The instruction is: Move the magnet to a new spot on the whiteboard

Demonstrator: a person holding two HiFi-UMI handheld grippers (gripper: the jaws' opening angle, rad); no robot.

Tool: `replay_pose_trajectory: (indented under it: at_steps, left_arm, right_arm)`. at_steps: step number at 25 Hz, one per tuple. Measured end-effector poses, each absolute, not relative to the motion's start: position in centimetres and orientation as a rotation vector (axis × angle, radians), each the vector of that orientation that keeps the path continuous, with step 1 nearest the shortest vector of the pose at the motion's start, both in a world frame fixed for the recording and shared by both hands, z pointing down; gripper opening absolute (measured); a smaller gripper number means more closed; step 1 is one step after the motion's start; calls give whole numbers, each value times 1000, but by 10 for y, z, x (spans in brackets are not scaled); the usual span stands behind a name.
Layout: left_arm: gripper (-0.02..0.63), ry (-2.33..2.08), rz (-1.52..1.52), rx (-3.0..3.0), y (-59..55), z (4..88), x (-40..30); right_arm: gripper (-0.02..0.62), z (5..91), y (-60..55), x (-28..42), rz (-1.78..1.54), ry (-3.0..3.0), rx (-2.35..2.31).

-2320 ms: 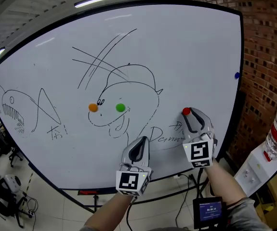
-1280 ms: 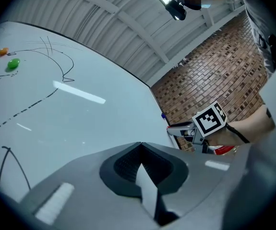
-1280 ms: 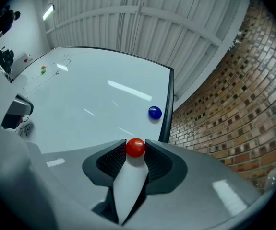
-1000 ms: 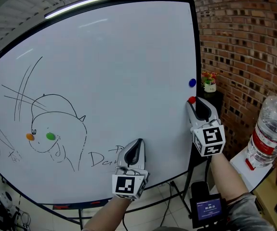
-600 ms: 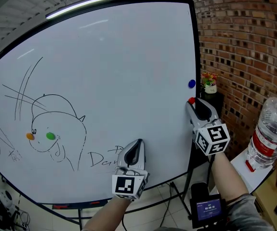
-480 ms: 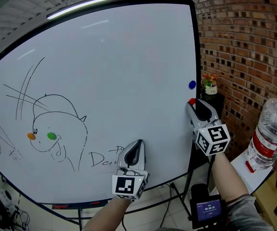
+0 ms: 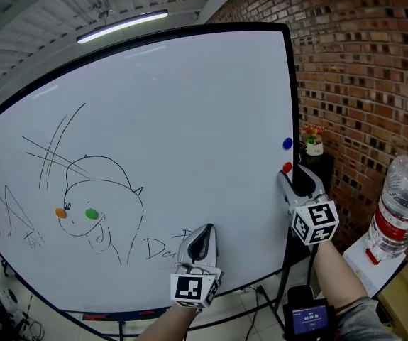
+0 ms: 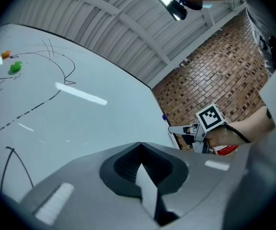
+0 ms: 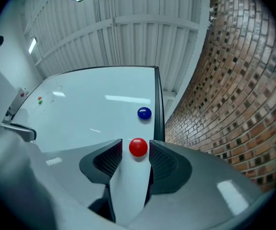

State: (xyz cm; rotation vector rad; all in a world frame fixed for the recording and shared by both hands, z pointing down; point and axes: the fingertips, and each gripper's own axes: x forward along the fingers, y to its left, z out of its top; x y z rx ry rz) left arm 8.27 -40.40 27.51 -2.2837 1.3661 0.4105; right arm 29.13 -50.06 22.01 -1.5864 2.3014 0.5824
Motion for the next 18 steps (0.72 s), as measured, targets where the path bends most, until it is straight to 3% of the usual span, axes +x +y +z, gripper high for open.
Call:
replay_pose_trajectory:
  at_steps: [14, 18]
  left_arm:
    - [2, 1460, 398, -2278, -376, 277, 6]
    - [0, 1506, 392, -2249, -361, 275, -29]
  right_arm:
    - [139, 232, -450, 222, 658, 2298, -1591]
    - [79, 236, -431, 178, 672, 2330, -1529]
